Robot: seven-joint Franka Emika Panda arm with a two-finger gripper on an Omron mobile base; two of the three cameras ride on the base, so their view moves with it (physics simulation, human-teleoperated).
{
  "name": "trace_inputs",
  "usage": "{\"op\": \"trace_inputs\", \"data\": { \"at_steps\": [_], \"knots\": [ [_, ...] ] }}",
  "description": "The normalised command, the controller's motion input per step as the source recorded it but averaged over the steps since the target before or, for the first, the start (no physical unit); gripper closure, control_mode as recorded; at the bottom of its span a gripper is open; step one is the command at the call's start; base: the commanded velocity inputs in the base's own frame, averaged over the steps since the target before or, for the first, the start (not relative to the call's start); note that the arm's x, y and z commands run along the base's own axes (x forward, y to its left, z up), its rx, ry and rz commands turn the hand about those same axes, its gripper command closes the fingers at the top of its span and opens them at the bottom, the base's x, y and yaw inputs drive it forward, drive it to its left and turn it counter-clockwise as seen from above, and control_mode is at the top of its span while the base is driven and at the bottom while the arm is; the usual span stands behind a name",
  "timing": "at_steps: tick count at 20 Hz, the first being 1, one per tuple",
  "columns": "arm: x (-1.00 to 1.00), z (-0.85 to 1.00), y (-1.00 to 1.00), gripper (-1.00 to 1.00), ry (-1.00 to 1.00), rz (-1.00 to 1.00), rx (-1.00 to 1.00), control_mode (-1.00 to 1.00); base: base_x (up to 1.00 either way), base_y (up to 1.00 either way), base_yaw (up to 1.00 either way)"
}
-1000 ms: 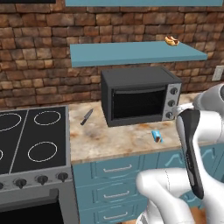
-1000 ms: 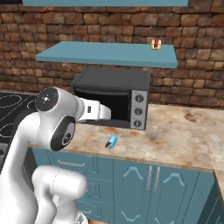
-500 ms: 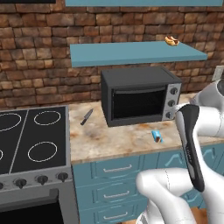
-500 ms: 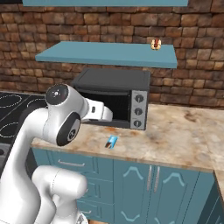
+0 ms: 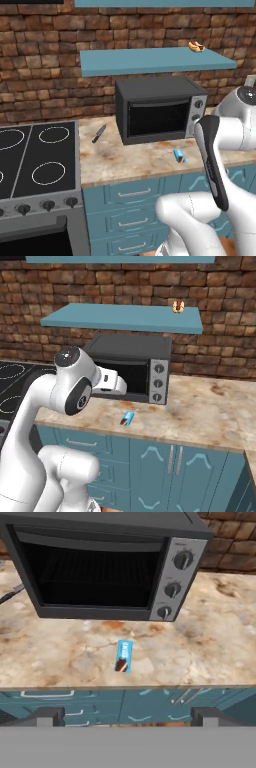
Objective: Pick the boxed food and bar from the counter and place them in the cabinets closest to them.
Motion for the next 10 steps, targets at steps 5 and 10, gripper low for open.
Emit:
{"op": "trace_inputs", "data": {
  "at_steps": [5, 10],
  "knots": [
    [0.02, -0.05, 0.01, -1.0, 0.01, 0.0, 0.01, -1.0, 0.0, 0.0, 0.0],
    [0.13, -0.32, 0.07, -1.0, 0.04, 0.0, 0.03, -1.0, 0.0, 0.0, 0.0]
  ]
}}
